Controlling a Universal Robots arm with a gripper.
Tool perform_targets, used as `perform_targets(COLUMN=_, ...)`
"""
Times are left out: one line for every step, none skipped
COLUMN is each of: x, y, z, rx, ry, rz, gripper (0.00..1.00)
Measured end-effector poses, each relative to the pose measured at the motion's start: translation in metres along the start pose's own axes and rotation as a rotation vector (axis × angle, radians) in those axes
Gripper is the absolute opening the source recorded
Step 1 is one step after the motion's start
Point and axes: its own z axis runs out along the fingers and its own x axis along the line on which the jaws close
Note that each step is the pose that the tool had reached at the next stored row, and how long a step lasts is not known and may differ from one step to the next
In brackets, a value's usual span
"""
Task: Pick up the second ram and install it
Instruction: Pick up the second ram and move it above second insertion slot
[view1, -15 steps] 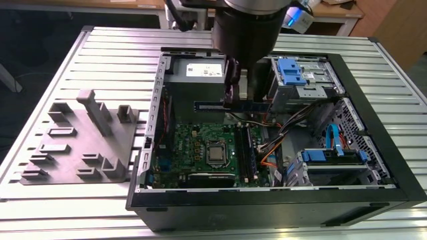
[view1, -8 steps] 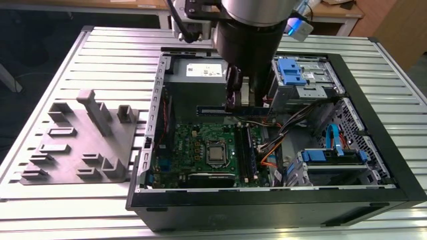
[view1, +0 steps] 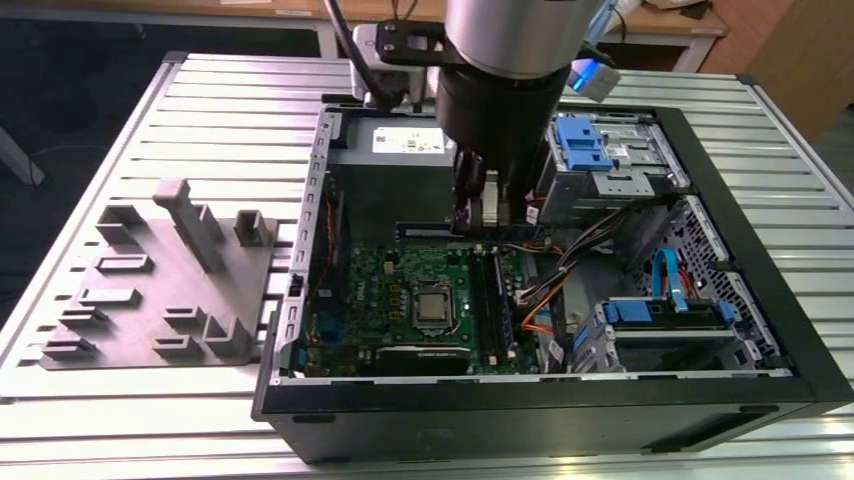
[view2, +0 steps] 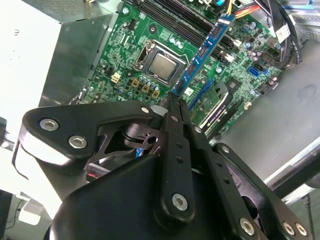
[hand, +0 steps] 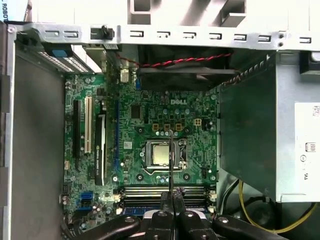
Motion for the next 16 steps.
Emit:
perform_targets(x=0.0001, y=-0.0003, z=0.0018, rx=-0.0001, ry=0.0000, rz=0.000, gripper=0.09)
perform_targets(x=0.0002, y=-0.0006, z=0.0036, rx=-0.0003, ry=0.0000, rz=0.000, gripper=0.09)
perform_targets(x=0.0003, y=-0.0009, z=0.0054, rx=-0.0005, ry=0.0001, rz=0.000, gripper=0.09)
perform_targets(x=0.0004, y=-0.0012, z=0.0071, rx=-0.0006, ry=0.0001, rz=0.000, gripper=0.09)
perform_targets(x=0.0005, y=-0.0014, z=0.0089, rx=-0.0008, ry=0.0001, rz=0.000, gripper=0.09)
perform_targets(x=0.0006, y=-0.0017, z=0.0109, rx=-0.0009, ry=0.0000, rz=0.000, gripper=0.09)
perform_targets(x=0.0007, y=-0.0018, z=0.0126, rx=-0.0010, ry=0.0000, rz=0.000, gripper=0.09)
perform_targets(x=0.0008, y=-0.0020, z=0.0143, rx=-0.0012, ry=0.0001, rz=0.000, gripper=0.09)
perform_targets(x=0.0009, y=-0.0022, z=0.0160, rx=-0.0013, ry=0.0001, rz=0.000, gripper=0.09)
perform_targets(x=0.0009, y=-0.0024, z=0.0177, rx=-0.0014, ry=0.0001, rz=0.000, gripper=0.09)
perform_targets(x=0.0010, y=-0.0025, z=0.0193, rx=-0.0016, ry=0.0001, rz=0.000, gripper=0.09)
perform_targets(x=0.0011, y=-0.0026, z=0.0207, rx=-0.0018, ry=0.0001, rz=0.000, gripper=0.09)
perform_targets(x=0.0012, y=-0.0027, z=0.0220, rx=-0.0019, ry=0.0000, rz=0.000, gripper=0.09)
perform_targets(x=0.0012, y=-0.0027, z=0.0224, rx=-0.0019, ry=0.0001, rz=0.000, gripper=0.09)
perform_targets(x=0.0012, y=-0.0027, z=0.0224, rx=-0.0019, ry=0.0002, rz=0.000, gripper=0.09)
perform_targets(x=0.0012, y=-0.0027, z=0.0224, rx=-0.0020, ry=0.0003, rz=0.000, gripper=0.09)
